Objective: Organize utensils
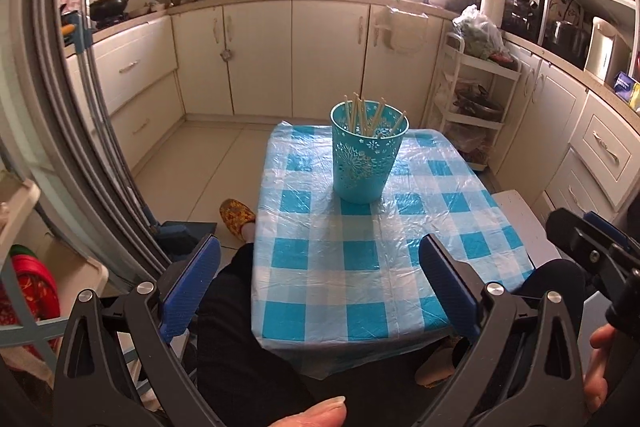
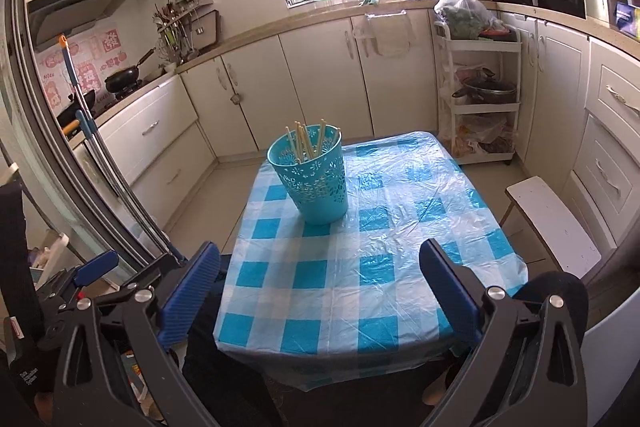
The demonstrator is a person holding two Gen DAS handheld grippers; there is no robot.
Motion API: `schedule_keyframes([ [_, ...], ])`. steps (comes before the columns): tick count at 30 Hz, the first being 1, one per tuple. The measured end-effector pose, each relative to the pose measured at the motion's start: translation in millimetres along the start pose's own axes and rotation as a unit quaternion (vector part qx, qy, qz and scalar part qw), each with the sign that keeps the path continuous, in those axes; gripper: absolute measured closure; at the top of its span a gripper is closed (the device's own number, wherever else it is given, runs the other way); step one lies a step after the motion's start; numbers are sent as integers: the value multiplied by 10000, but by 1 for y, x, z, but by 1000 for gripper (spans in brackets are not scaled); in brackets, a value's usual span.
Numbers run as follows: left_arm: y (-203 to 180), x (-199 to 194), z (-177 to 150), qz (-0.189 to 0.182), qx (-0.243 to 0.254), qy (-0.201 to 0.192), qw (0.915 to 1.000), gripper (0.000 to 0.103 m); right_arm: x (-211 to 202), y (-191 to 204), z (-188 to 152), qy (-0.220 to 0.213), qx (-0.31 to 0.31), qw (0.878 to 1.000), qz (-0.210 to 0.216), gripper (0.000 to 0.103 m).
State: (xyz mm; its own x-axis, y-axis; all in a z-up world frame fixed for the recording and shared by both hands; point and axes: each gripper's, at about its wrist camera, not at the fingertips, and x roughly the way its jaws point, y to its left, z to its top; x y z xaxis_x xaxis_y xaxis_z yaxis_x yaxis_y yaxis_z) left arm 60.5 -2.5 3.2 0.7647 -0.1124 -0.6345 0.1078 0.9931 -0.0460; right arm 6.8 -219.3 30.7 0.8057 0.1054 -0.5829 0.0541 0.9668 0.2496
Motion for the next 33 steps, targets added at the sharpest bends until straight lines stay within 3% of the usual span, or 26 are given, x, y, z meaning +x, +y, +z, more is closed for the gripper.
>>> schedule_keyframes([
  [18,10,-71,-15,115,-37,-446,9989,8,-76,35,-33,-672,-443,9967,-126,7],
  [33,14,-95,-22,156,-119,-665,9976,8,-94,39,-35,-840,-519,9951,-100,7],
])
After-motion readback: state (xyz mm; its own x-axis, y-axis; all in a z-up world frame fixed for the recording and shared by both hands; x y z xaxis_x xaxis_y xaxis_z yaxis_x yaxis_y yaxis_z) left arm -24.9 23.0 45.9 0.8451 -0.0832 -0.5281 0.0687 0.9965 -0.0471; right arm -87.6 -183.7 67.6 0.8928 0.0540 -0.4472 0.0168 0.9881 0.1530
